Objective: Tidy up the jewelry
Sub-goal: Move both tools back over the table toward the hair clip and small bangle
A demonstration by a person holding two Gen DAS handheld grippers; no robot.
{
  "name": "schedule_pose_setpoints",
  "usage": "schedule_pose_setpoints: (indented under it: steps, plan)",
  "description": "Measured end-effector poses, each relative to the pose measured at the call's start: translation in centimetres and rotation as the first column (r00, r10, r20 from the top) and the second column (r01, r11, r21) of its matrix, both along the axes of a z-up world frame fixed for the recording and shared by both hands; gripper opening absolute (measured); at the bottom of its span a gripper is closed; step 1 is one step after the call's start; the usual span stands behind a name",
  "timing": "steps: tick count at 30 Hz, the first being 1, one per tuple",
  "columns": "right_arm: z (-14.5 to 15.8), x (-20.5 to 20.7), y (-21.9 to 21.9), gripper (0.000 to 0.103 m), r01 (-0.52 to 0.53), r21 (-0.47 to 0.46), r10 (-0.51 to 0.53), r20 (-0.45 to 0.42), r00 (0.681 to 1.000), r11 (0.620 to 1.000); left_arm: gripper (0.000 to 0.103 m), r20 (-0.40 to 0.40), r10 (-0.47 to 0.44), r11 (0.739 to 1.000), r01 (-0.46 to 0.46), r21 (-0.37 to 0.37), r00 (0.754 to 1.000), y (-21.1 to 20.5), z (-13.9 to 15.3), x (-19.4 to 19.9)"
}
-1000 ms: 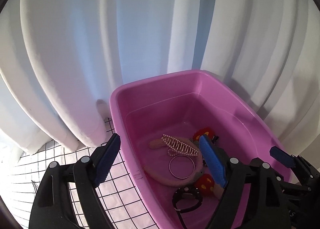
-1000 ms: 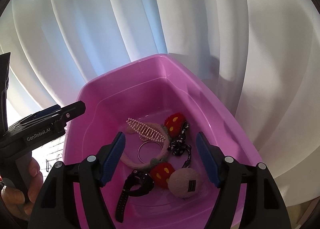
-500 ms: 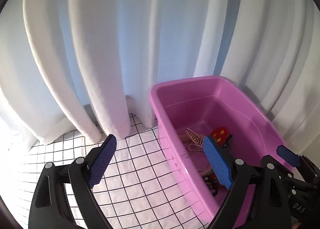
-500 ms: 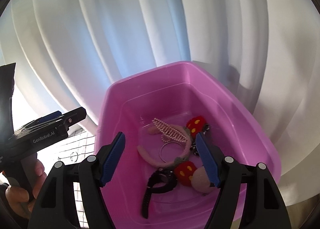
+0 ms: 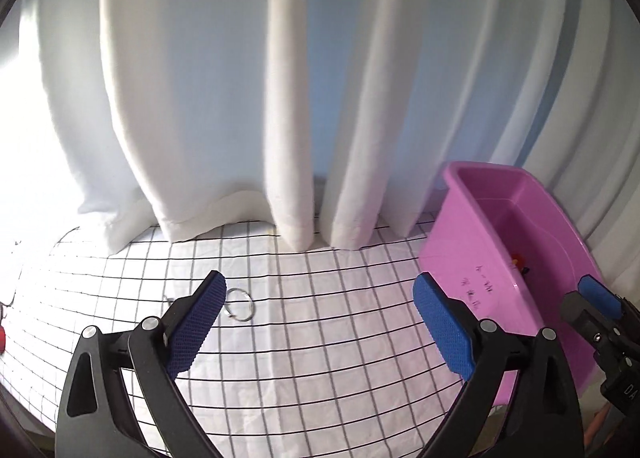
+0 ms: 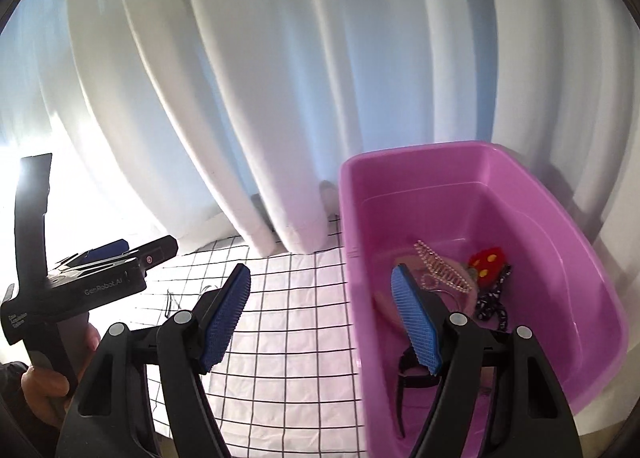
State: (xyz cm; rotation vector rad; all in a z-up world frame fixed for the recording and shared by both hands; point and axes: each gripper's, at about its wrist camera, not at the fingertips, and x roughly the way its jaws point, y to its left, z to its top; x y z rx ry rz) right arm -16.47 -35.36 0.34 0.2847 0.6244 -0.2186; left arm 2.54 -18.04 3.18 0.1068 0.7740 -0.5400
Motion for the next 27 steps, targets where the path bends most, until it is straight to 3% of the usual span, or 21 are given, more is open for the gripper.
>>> schedule_pose_setpoints:
  steps: [13, 20, 27]
  plan:
    - [-3.8, 9.3, 9.0, 0.070, -0.205, 0.014, 0.205, -0.103, 0.973, 0.979, 0.093, -0.104, 0.230, 0.973, -0.227, 0.046, 0.968, 12.0, -6.0, 5.1]
    - [-8.7, 14.6, 12.4, 0.070, -0.269, 0.028, 0.270, -0.176, 0.947, 0.963, 0.093, -0.125, 0.295, 0.954, -0.284, 0.097, 0.947, 15.2, -9.9, 7.5]
    - [-13.6, 18.7, 13.4, 0.070, -0.290, 0.052, 0.293, -0.242, 0.925, 0.956, 0.093, -0.138, 0.308, 0.947, -0.290, 0.136, 0.941, 15.6, -13.8, 10.0]
